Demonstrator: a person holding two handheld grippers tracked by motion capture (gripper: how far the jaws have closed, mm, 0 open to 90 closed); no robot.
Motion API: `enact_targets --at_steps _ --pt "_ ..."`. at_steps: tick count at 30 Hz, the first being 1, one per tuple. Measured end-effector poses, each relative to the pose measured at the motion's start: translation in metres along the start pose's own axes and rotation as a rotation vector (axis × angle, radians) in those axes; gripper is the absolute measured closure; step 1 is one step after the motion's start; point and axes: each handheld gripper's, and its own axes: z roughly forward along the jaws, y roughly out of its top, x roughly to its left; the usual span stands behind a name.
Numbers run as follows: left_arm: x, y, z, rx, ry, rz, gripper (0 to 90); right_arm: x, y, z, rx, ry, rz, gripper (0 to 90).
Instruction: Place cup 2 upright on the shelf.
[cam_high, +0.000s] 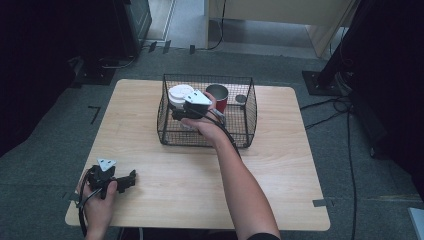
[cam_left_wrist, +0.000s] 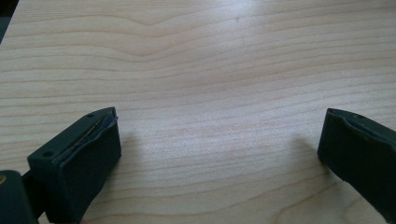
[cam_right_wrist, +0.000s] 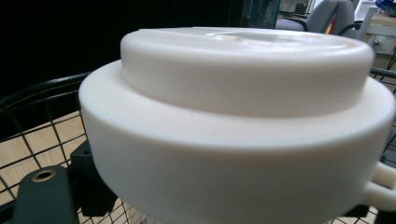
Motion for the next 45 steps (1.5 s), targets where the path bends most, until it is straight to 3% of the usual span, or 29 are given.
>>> enact_targets --at_steps 12,19,31,45 --pt "0.000 0.000 0.000 0.000 0.000 0.000 0.0 -0.004 0.000 -0.007 0.003 0.017 -0.026 12.5" --pt "0.000 0.000 0.000 0.002 0.000 0.002 0.0 -0.014 0.000 -0.016 0.006 0.015 -0.041 7.4" --pt "0.000 0.000 0.000 0.001 0.000 0.001 0.0 -0.020 0.000 -0.023 -0.009 0.025 -0.114 0.9" --pt "0.000 0.000 0.000 0.001 0.001 0.002 0.0 -0.032 0.001 -0.033 -0.022 0.034 -0.126 0.0"
